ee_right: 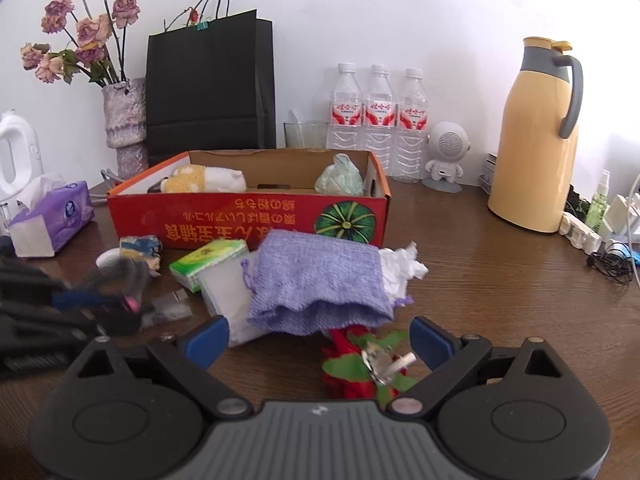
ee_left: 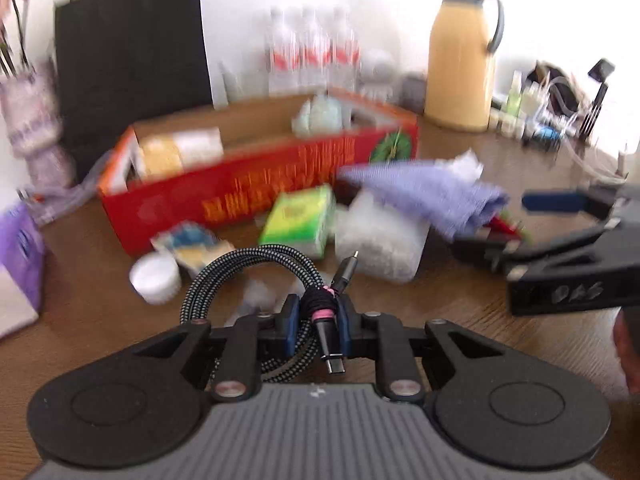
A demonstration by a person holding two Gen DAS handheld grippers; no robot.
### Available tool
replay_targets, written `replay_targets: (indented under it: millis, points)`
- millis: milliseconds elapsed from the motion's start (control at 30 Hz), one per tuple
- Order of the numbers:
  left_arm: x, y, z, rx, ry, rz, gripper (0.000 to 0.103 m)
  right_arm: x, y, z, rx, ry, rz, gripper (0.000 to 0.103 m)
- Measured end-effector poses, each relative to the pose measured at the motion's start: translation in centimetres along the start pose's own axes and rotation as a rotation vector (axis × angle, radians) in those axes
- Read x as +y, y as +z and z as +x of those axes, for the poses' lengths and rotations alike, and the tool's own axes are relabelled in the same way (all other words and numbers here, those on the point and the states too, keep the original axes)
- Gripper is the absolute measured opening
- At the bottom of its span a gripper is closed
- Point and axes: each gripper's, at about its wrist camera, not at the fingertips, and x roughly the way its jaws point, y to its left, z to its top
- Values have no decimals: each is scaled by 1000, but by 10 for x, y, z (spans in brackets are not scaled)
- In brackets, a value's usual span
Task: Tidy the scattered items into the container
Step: 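Grasp the black cable with the left gripper while the right gripper grasps the red rose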
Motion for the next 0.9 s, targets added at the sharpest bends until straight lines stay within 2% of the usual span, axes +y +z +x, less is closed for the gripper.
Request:
replay_targets:
  millis: [67,167,233,300,400,500,733,900]
  points:
    - [5,6,-18,-55,-30,-52,20,-4,-2,1,17,-5,11,97]
    - [16,12,-39,-106,-54,-150,20,-10,-3,9,42,6,28,88]
    - [16,13,-52,-132,-13,-168,20,-11,-3,13,68,7,33,71]
    - [17,12,-63,-144,25,-185,20,-11,-6,13,82,-6,25,43]
    - [19,7,-77,-148,60,-227,20,-14,-11,4,92,12,42,37]
    - [21,-2,-87,-139,89,-268,20,-20,-17,-17,80,33,71,36]
    - [10,-36,-102,-113,80,-360,20,-20,-34,-92,-6,79,91,36]
    - [-13,-47,-134,-178,128,-341,20,-11,-32,-131,-82,161,107,36]
